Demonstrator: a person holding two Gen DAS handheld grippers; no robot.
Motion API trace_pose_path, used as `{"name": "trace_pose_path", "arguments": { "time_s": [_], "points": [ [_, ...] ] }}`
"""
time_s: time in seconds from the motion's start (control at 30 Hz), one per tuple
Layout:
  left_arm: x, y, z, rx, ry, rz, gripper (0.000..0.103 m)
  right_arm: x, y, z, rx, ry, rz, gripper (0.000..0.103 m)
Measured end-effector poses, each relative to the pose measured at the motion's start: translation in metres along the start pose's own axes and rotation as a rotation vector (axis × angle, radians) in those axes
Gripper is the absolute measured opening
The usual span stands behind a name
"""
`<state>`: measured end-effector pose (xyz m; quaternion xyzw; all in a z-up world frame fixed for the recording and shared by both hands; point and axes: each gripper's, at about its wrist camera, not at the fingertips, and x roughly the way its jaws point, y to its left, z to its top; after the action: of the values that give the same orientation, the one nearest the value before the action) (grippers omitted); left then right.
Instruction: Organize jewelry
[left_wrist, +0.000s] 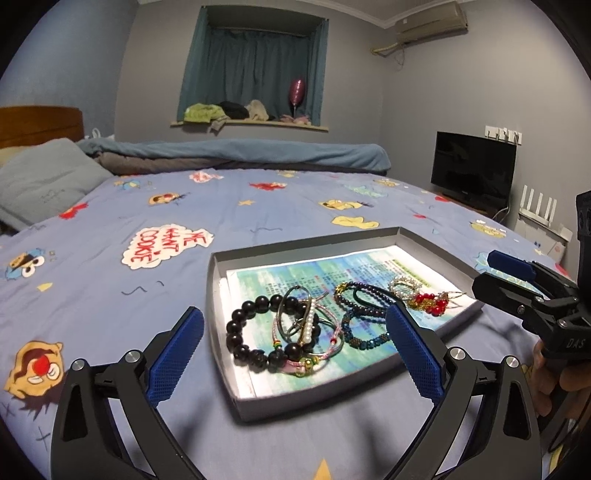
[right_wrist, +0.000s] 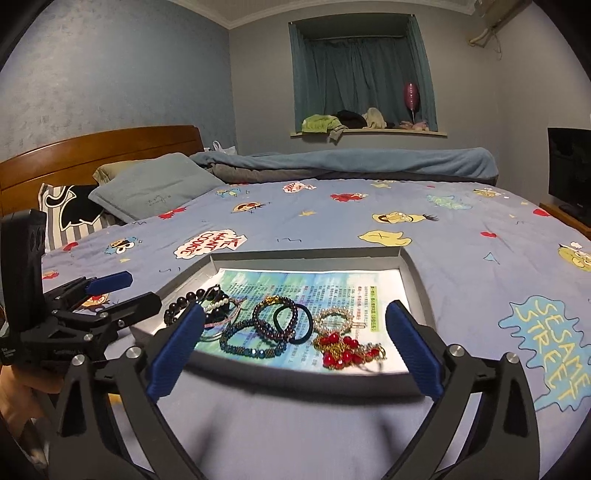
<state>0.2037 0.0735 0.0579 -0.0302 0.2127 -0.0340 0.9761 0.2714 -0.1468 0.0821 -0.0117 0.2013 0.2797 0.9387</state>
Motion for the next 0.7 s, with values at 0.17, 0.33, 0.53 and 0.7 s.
{"name": "trace_pose_path", "arguments": {
  "time_s": [0.17,0.33,0.53,0.7],
  "points": [
    [-0.01,-0.006,-0.007,0.015,-0.012,0.018,0.098,-0.011,0.003,-0.009,-0.008,-0.005,0.003,0.097],
    [-0.024,-0.008,-0.015,-0.01,-0.032,0.022,0.098,-0.024,0.007,-0.017,-0.007,-0.011,0.013,0.097],
    [-0.037,-0.01,-0.021,-0.028,-0.074,0.043,0.098,-0.035,0.012,-0.023,-0.022,-0.033,0.013,0.097],
    [-0.04,-0.013,-0.022,-0.017,-0.084,0.063,0.098,-0.04,0.012,-0.027,-0.025,-0.053,0.007,0.097]
  ]
}}
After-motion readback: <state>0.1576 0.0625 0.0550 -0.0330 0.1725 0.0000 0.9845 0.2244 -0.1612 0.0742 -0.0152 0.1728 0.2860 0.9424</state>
